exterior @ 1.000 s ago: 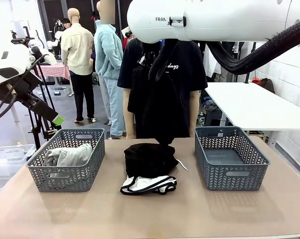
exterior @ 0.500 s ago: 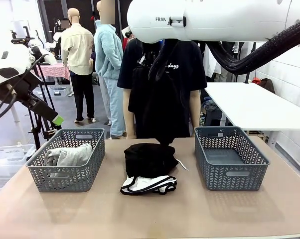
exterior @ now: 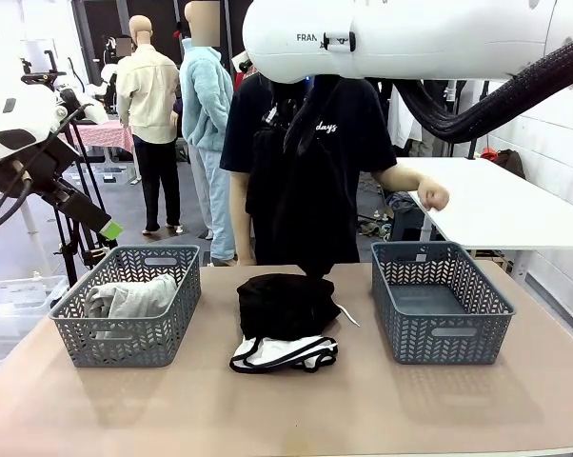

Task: Sort the tops and bottoms.
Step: Sort the clothes according to human instructions.

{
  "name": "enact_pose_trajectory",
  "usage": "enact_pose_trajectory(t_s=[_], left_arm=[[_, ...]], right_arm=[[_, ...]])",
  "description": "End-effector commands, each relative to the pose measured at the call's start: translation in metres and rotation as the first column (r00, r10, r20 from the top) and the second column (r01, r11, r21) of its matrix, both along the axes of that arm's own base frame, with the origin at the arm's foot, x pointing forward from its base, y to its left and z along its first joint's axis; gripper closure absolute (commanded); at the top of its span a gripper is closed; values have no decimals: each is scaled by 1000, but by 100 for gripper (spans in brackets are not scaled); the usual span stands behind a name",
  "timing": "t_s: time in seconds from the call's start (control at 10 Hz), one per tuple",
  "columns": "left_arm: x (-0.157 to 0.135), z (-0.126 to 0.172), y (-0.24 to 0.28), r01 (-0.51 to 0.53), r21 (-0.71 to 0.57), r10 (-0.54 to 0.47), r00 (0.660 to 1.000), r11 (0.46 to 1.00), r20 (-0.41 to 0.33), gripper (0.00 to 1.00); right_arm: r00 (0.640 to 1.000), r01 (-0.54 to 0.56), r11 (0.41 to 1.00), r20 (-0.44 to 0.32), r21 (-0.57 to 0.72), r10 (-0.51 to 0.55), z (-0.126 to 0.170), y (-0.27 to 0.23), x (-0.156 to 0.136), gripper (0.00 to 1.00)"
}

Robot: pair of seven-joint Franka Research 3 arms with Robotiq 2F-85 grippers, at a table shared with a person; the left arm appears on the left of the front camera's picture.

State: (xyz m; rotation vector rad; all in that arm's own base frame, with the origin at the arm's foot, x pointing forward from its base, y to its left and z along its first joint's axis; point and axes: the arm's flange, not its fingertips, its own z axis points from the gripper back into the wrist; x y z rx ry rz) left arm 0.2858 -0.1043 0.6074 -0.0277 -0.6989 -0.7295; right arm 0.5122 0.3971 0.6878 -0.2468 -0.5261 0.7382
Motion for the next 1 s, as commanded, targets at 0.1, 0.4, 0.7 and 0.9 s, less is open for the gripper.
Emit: enact_pose_trajectory(t_s=[0.1, 0.4, 0.7, 0.9], left_arm=[[-1, -1, 2, 1, -2, -1, 1000, 1000, -4, 0], [-1, -1, 2, 1, -2, -1, 1000, 1000, -4, 0], [-1, -1, 2, 1, -2, -1, 1000, 1000, -4, 0], [-1, -1, 2, 1, -2, -1, 1000, 1000, -4, 0]], right_arm=[[1000, 0, 1000, 3, 2, 0, 2, 0, -1, 100], [1000, 0, 1000, 3, 2, 0, 2, 0, -1, 100], [1000, 0, 1000, 3, 2, 0, 2, 0, -1, 100], [1000, 0, 1000, 3, 2, 0, 2, 0, -1, 100]])
